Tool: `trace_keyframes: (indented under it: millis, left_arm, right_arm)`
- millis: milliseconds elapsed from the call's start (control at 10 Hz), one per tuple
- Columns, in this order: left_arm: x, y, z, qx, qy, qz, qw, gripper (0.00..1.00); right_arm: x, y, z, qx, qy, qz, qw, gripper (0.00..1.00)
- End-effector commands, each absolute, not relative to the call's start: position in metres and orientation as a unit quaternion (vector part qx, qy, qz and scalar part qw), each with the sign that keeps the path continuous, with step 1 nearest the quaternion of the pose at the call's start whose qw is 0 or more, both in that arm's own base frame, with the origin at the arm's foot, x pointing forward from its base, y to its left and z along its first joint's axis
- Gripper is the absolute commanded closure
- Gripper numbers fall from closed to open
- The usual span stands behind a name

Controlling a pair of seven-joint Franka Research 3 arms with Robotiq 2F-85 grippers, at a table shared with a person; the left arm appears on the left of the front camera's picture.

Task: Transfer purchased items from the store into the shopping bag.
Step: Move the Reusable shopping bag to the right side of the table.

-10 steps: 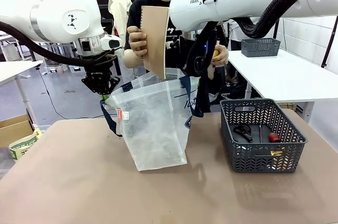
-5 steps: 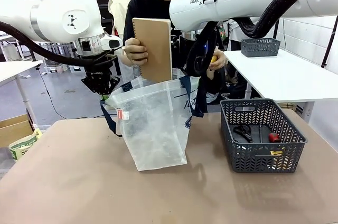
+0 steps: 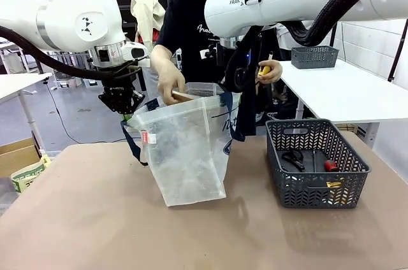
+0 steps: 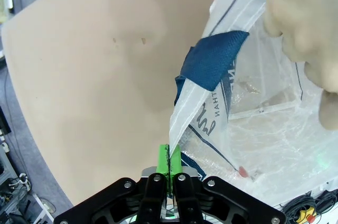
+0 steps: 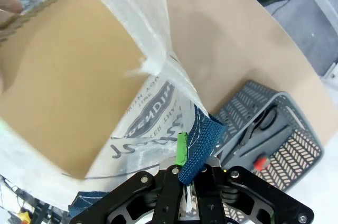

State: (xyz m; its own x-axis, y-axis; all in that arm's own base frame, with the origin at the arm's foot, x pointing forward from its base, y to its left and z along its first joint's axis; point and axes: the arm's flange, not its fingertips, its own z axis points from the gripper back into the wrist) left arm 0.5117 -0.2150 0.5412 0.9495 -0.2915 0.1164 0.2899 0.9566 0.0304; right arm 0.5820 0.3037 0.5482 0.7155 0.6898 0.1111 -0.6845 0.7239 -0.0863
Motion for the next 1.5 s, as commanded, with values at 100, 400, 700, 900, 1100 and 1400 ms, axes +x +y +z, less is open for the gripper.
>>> trace_keyframes:
  millis: [100, 400, 700, 900, 1100, 1400]
  left_arm:
    - [0.5095, -0.2098, 0.5446, 0.010, -0.058, -0.149, 0.987, 1.00]
    - [0.5095, -0.2098, 0.5446, 0.010, -0.058, -0.149, 0.987, 1.00]
    - [0.5095, -0.2098, 0.5446, 0.010, -0.058, -0.149, 0.987, 1.00]
    - [0.5095, -0.2098, 0.5446, 0.010, -0.058, -0.149, 0.987, 1.00]
    - [0.5095, -0.2098, 0.5446, 0.010, -0.058, -0.149, 0.987, 1.00]
    - [0.5095, -0.2098, 0.5446, 0.010, -0.058, -0.149, 0.987, 1.00]
  right_arm:
    - [0.5820, 0.3007, 0.5486, -0.021, -0.063, 0.364, 0.929, 1.00]
    - [0.5820, 0.3007, 0.5486, -0.021, -0.063, 0.364, 0.929, 1.00]
    - [0.5820, 0.3007, 0.5486, -0.021, -0.063, 0.364, 0.929, 1.00]
    - [0.5820, 0.3007, 0.5486, -0.021, -0.063, 0.364, 0.929, 1.00]
    - [0.5820, 0.3007, 0.5486, -0.021, -0.063, 0.364, 0.929, 1.00]
    - [0.5820, 0.3007, 0.5486, -0.021, -0.063, 0.364, 0.929, 1.00]
